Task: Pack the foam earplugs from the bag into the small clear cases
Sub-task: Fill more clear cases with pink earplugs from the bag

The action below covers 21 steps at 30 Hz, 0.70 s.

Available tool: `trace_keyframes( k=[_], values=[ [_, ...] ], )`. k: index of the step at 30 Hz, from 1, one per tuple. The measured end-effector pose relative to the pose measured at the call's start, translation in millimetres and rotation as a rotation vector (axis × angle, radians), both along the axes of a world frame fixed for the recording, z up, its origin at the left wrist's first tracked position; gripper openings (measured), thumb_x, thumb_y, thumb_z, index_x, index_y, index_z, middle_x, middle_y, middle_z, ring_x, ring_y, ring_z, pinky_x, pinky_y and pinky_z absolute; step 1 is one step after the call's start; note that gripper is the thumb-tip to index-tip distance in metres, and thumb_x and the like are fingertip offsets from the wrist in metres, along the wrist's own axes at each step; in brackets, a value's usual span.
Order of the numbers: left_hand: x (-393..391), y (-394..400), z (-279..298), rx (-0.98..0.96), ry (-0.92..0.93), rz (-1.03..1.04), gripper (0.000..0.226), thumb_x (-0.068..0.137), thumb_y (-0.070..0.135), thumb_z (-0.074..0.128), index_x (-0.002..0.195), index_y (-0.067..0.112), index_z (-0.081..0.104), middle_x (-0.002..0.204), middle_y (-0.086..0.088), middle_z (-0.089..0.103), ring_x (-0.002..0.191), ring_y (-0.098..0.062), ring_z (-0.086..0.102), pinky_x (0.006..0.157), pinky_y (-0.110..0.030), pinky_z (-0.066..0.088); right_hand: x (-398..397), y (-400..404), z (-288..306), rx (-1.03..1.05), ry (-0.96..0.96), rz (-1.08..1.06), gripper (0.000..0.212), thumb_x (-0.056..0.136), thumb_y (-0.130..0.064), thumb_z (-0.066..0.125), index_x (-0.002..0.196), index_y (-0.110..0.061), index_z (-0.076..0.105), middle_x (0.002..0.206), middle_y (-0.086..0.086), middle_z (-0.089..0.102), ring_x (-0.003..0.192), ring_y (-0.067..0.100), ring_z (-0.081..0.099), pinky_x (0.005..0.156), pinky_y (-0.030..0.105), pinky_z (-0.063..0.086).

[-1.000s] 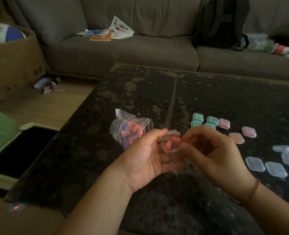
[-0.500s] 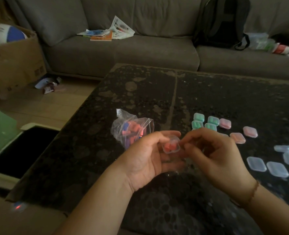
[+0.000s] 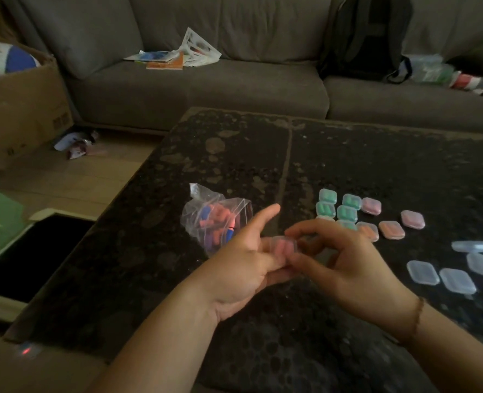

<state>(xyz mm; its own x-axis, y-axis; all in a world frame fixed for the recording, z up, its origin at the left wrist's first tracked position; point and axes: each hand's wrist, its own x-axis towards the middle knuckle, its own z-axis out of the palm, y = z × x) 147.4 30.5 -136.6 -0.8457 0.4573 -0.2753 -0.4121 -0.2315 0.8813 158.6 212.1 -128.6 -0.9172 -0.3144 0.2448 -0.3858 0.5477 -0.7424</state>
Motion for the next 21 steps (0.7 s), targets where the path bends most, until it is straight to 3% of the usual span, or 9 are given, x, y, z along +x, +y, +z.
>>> trace_keyframes(
  k=[3,6,10,13,16,19,21],
  values=[
    [-1.6,5.2,-0.4,-0.068,0.038,0.009,0.076,0.098,0.000,0.057,0.156,0.040,0.028,0.122,-0.013,0.073,0.113,-0.022,0.072,0.106,-0.047,0.052,-3.3,7.6,1.8,0.122,0.007,0.034,0.036,0.079,-0.046,0.068,0.113,-0.039,0.059,0.104,-0.026,0.061,0.094,0.000,0.062,0.071,0.018,0.053],
    [-4.8,15.6,1.4,-0.110,0.058,0.001,0.072,0.097,0.004,0.059,0.155,0.036,0.032,0.115,-0.004,0.074,0.111,-0.019,0.072,0.105,-0.044,0.053,-6.4,18.2,5.3,0.336,0.146,0.037,0.043,0.078,-0.050,0.063,0.118,-0.037,0.057,0.111,-0.024,0.059,0.101,-0.004,0.058,0.079,0.021,0.054],
    [-10.5,40.6,5.7,-0.266,0.128,-0.055,0.039,0.103,0.013,0.056,0.134,0.037,0.055,0.124,0.005,0.070,0.113,-0.012,0.069,0.098,-0.032,0.057,-7.6,34.7,6.3,0.390,0.219,-0.053,0.032,0.083,-0.051,0.058,0.113,-0.038,0.057,0.096,-0.027,0.055,0.080,-0.007,0.058,0.068,0.021,0.055],
    [-17.6,63.8,1.3,-0.248,0.114,0.003,0.028,0.099,0.026,0.065,0.125,0.035,0.060,0.128,0.005,0.070,0.113,-0.013,0.070,0.099,-0.037,0.058,-10.1,53.4,6.2,0.516,0.254,-0.194,0.029,0.084,-0.054,0.052,0.108,-0.038,0.054,0.079,-0.025,0.052,0.066,-0.007,0.055,0.064,0.025,0.053],
    [-23.0,86.6,-9.3,-0.468,0.258,0.058,0.030,0.096,0.030,0.069,0.120,0.044,0.057,0.118,0.015,0.069,0.109,-0.009,0.070,0.101,-0.038,0.055,-16.5,83.1,13.1,0.696,0.117,-0.345,0.026,0.087,-0.061,0.048,0.102,-0.040,0.053,0.087,-0.017,0.058,0.078,0.007,0.058,0.072,0.028,0.046],
    [-21.1,105.4,-13.4,-0.584,0.330,0.033,0.038,0.097,0.024,0.066,0.132,0.036,0.059,0.121,0.017,0.066,0.112,-0.006,0.065,0.103,-0.036,0.053,-24.4,124.6,19.9,0.756,-0.071,-0.508,0.022,0.086,-0.059,0.056,0.099,-0.041,0.057,0.095,-0.008,0.066,0.081,0.015,0.058,0.065,0.029,0.042],
    [-18.3,116.8,-14.4,-0.635,0.411,0.006,0.036,0.096,0.023,0.067,0.129,0.036,0.060,0.124,0.017,0.064,0.108,-0.002,0.065,0.100,-0.029,0.054,-24.1,147.5,19.9,0.787,-0.121,-0.559,0.022,0.083,-0.063,0.057,0.091,-0.042,0.056,0.088,-0.010,0.064,0.074,0.011,0.055,0.058,0.027,0.039]
  ],
)
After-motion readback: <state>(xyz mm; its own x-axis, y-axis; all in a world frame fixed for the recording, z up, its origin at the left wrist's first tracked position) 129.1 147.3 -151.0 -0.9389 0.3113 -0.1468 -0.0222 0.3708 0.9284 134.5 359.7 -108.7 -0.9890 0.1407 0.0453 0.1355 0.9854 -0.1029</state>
